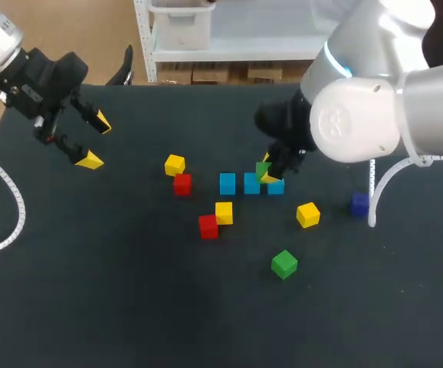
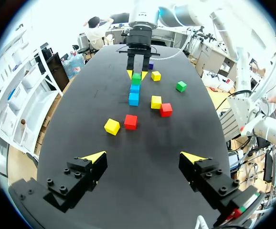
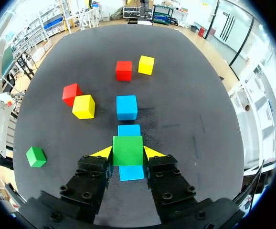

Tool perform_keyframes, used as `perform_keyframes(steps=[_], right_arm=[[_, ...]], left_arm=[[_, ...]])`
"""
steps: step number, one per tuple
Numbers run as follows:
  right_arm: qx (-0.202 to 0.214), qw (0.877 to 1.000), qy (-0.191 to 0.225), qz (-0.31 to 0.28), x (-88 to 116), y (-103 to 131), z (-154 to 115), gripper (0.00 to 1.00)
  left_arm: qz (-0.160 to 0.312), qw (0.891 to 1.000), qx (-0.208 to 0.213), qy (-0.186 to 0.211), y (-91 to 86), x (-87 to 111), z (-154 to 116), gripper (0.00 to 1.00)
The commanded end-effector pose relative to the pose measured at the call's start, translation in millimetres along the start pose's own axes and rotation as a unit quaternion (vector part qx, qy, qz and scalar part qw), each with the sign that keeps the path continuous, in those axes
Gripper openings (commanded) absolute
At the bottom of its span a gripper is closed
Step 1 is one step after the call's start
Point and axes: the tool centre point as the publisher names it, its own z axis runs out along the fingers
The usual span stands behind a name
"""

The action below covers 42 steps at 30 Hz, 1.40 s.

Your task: Place the blue cubes, place green cubes on the blue cubes, place the yellow cubes on the green cubes, then place the red cubes on the yellow cubes, and place purple cube on the red cubes.

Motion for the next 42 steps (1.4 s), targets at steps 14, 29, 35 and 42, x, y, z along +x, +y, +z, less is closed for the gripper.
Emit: perform_keyframes(steps=[14,29,35,42], right_arm=[[0.000,1.000,-0.003,0.002,1.1,-1.8,-0.8,0.00],[0.002,1.000,-0.003,0.002,2.7,-0.1,-3.0,0.00],[0.002,1.000,-0.004,0.002,3.1,0.1,-2.8,0.04],[0.000,1.000,-0.005,0.001,3.0,0.0,-2.1,0.12]], left_arm=[[0.002,1.000,-0.001,-0.002,-0.1,1.2,0.2,1.00],[0.002,1.000,-0.001,-0.002,-0.1,1.2,0.2,1.00],[0.002,1.000,-0.001,-0.002,-0.1,1.2,0.2,1.00],[0.002,1.000,-0.001,-0.002,-0.1,1.2,0.2,1.00]])
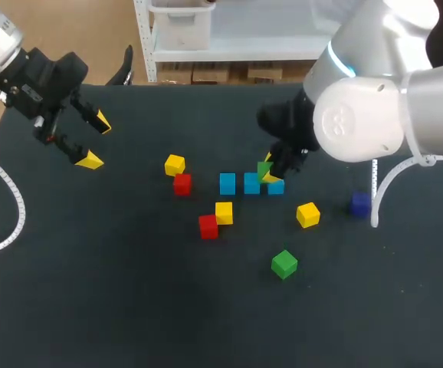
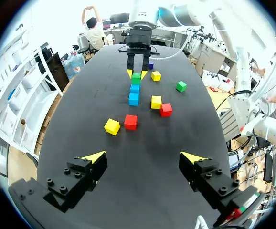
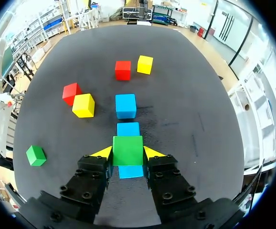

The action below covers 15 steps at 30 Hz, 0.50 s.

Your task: Place the blue cubes, place green cubes on the blue cubes, place the yellow cubes on the green cubes, then place the red cubes on the yellow cubes, and place purple cube on the red cubes.

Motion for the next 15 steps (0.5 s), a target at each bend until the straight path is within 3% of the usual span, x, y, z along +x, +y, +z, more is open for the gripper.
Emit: perform_keyframes(steps=[1,15], right_arm=[[0.000,1.000,-0.002,-0.001,0.6,0.4,-0.3,0.12],[-0.003,1.000,-0.002,0.000,1.0,-0.4,2.4,0.16]], left_arm=[[0.002,1.000,-0.001,-0.002,-0.1,1.2,0.2,1.00],[0.002,1.000,-0.001,-0.002,-0.1,1.2,0.2,1.00]])
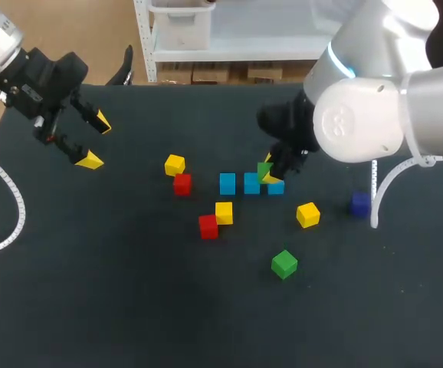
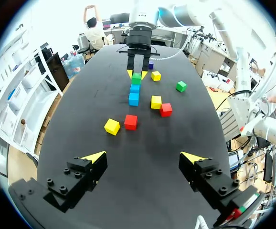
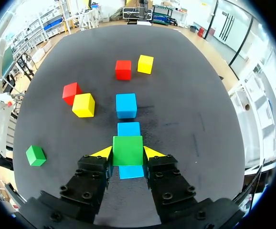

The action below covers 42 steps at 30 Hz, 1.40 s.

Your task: Place the blue cubes, place green cubes on the blue cubes, place the yellow cubes on the green cubes, then place the red cubes on the yellow cubes, and place purple cube on the red cubes.

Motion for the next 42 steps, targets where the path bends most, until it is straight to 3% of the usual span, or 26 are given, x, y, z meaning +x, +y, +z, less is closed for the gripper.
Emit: perform_keyframes(steps=[1,13,27,32,34,35,38,42], right_arm=[[-0.002,1.000,-0.002,0.000,0,-1,1,0.16],[-0.001,1.000,-0.002,-0.001,-1,-4,1,0.18],[-0.003,1.000,-0.002,0.002,0,-4,2,0.35],[-0.004,1.000,-0.002,0.003,1,-3,2,0.50],[-0.005,1.000,-0.001,0.002,1,-3,2,0.95],[-0.005,1.000,-0.001,0.002,0,-3,2,1.00],[-0.005,1.000,-0.005,0.005,0,-4,0,1.00],[-0.011,0.999,-0.047,0.013,2,-6,-11,1.00]], left_arm=[[0.002,1.000,-0.001,-0.002,-0.1,1.2,0,1.00],[0.002,1.000,-0.001,-0.002,-0.1,1.2,0,1.00],[0.002,1.000,-0.001,-0.002,-0.1,1.2,0,1.00],[0.002,1.000,-0.001,-0.002,-0.1,1.2,0,1.00],[0.002,1.000,-0.001,-0.002,-0.1,1.2,0,1.00],[0.002,1.000,-0.001,-0.002,-0.1,1.2,0,1.00],[0.002,1.000,-0.001,-0.002,-0.1,1.2,0,1.00],[0.002,1.000,-0.001,-0.002,-0.1,1.2,0,1.00]])
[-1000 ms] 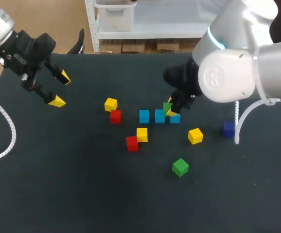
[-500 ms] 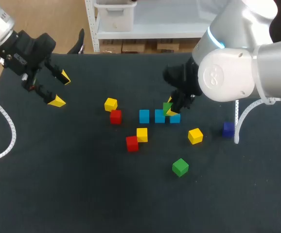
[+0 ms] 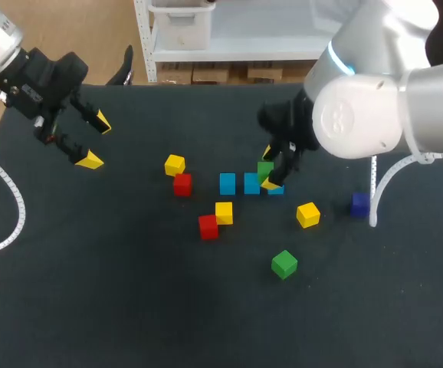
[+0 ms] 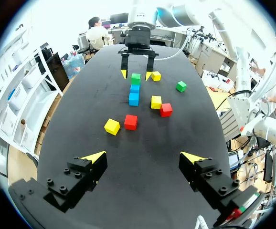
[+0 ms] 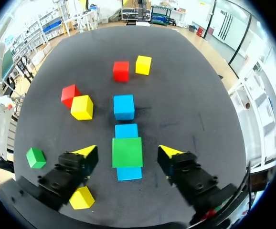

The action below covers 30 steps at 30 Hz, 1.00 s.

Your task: Place the blue cubes, place green cubes on the blue cubes, place the yellow cubes on the green cubes, then place the red cubes on the yellow cubes, and place purple cube on the red cubes.

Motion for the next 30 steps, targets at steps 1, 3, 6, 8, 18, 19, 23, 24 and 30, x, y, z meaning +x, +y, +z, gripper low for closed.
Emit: perform_keyframes(steps=[1,3,6,8,18,19,23,24,30], right_arm=[[-0.009,0.999,-0.047,0.005,8,-3,-15,1.00],[-0.011,0.997,-0.073,0.007,12,-2,-26,1.00],[-0.009,0.995,-0.099,0.011,23,0,-45,1.00],[-0.005,0.994,-0.110,0.006,32,2,-56,1.00],[-0.003,0.980,-0.200,0.008,92,17,-96,1.00],[-0.002,0.979,-0.205,0.009,97,18,-97,1.00],[-0.004,0.971,-0.237,0.005,118,22,-101,1.00],[-0.003,0.969,-0.249,0.005,123,22,-101,1.00],[-0.014,0.961,-0.275,-0.001,148,25,-108,1.00]], left_arm=[[0.002,1.000,-0.001,-0.002,-0.1,1.2,0,1.00],[0.002,1.000,-0.001,-0.002,-0.1,1.2,0,1.00],[0.002,1.000,-0.001,-0.002,-0.1,1.2,0,1.00],[0.002,1.000,-0.001,-0.002,-0.1,1.2,0,1.00],[0.002,1.000,-0.001,-0.002,-0.1,1.2,0,1.00],[0.002,1.000,-0.001,-0.002,-0.1,1.2,0,1.00],[0.002,1.000,-0.001,-0.002,-0.1,1.2,0,1.00],[0.002,1.000,-0.001,-0.002,-0.1,1.2,0,1.00],[0.002,1.000,-0.001,-0.002,-0.1,1.2,0,1.00]])
